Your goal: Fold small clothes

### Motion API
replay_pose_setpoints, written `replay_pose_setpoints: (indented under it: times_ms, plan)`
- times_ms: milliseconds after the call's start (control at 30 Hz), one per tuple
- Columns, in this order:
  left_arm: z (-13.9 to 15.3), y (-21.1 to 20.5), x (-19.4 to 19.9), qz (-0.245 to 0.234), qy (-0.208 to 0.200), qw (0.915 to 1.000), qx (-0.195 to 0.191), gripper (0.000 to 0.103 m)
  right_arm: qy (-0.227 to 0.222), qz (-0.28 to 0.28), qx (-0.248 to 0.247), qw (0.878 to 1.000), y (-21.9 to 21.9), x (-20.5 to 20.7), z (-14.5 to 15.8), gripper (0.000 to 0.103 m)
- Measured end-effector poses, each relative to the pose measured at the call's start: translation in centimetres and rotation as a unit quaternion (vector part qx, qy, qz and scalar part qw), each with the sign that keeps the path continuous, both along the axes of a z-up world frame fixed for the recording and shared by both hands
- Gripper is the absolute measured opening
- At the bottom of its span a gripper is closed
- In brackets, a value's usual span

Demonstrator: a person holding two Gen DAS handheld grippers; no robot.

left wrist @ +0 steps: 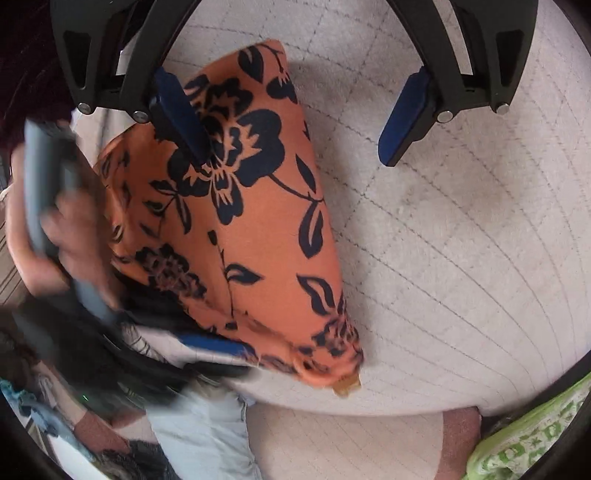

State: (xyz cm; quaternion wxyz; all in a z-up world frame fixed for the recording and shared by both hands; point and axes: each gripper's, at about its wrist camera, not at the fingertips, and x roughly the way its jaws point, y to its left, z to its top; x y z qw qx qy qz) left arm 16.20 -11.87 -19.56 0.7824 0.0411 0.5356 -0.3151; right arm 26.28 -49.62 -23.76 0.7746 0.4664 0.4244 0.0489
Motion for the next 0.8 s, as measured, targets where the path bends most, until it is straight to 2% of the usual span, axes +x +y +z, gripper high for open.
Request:
replay_pose_setpoints:
  times_ms: [67, 133, 167, 267, 367, 400, 500, 600, 667, 733, 800]
  plan:
    - [1.5, 0.9, -0.3, 0.007, -0.022, 0.9996, -0.016, 0.094, 0.001, -0.017, -0.023, 1.000, -1.3, -4.0, 1.8, 0.022]
    - [2.4, 1.2, -0.6, 0.009, -0.041, 0.9990, -0.017, 0.094, 0.010, -0.033, -0.045, 0.998, -2.3, -7.1, 2.5, 0.022]
    - [2.3, 1.0, -0.8, 0.003, -0.046, 0.9989, -0.005, 0.094, 0.021, -0.042, -0.059, 0.997, -2.7, -8.7, 2.7, 0.022]
    - [0.2, -1.7, -1.7, -0.035, -0.042, 0.9960, 0.071, 0.094, 0.072, -0.078, -0.115, 0.988, -3.6, -14.3, 1.2, 0.021]
    - [-0.7, -1.7, -2.2, -0.027, -0.019, 0.9973, 0.066, 0.094, 0.078, -0.101, -0.117, 0.985, -4.2, -17.6, -0.1, 0.018]
    - [-0.3, -1.8, -2.7, -0.030, -0.029, 0.9967, 0.070, 0.094, 0.089, -0.101, -0.120, 0.984, -4.1, -18.1, 0.1, 0.018]
    - [0.8, -1.7, -3.8, -0.020, -0.057, 0.9946, 0.085, 0.094, 0.070, -0.088, -0.160, 0.981, -3.1, -19.1, 1.3, 0.021]
    - [3.1, -0.5, -5.2, 0.004, -0.071, 0.9961, 0.052, 0.094, 0.013, -0.092, -0.150, 0.984, -1.6, -18.6, 3.0, 0.023]
    - [4.1, 0.2, -5.8, 0.017, -0.104, 0.9929, 0.054, 0.094, -0.011, -0.095, -0.149, 0.984, -1.3, -18.5, 3.5, 0.023]
    - [3.2, -0.6, -5.7, 0.021, -0.127, 0.9885, 0.078, 0.094, -0.003, -0.087, -0.145, 0.986, -0.6, -17.2, 2.8, 0.023]
    - [2.6, -1.1, -5.0, 0.012, -0.125, 0.9867, 0.103, 0.094, 0.053, -0.062, -0.136, 0.987, 0.3, -14.8, 0.6, 0.021]
